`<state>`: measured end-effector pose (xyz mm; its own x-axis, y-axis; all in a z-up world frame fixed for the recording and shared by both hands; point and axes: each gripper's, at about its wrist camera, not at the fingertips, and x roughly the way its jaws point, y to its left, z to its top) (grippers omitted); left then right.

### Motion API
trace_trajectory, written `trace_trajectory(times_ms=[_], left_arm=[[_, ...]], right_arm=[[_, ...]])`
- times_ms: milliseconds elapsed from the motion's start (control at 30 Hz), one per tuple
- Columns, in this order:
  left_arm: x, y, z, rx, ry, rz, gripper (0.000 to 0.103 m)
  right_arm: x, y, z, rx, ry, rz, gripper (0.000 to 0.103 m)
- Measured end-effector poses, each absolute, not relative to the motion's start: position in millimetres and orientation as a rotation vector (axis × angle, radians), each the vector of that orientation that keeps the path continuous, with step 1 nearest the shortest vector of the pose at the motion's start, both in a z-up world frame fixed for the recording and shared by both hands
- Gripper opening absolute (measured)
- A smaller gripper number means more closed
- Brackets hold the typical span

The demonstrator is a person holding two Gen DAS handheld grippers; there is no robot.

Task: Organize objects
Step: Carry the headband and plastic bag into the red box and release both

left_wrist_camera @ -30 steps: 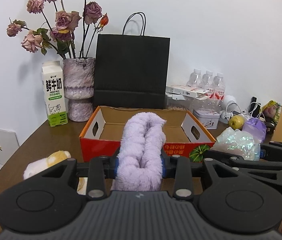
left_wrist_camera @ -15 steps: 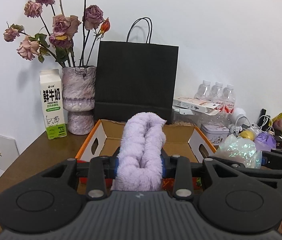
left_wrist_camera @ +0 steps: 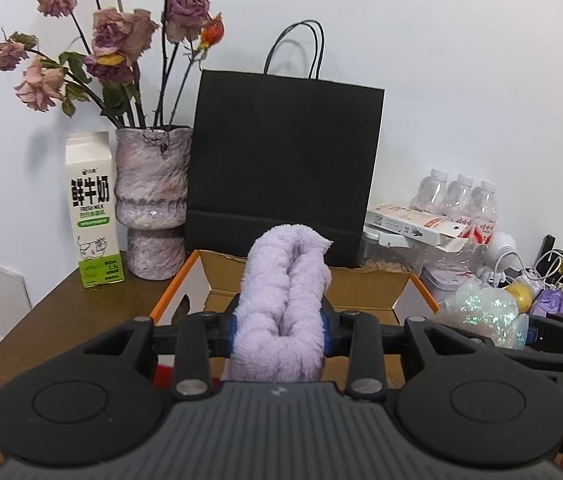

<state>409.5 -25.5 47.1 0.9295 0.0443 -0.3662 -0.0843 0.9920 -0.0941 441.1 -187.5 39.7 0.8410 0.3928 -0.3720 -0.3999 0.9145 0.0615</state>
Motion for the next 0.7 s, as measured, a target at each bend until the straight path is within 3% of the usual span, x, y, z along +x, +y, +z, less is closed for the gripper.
trace_trajectory(times_ms=[700], left_arm=[[480.8,-17.0,20.4,-0.108,0.41,0.078,0.035]], right_arm=[[522.7,-188.5,5.7,-0.021,0.477,0.379,0.042]])
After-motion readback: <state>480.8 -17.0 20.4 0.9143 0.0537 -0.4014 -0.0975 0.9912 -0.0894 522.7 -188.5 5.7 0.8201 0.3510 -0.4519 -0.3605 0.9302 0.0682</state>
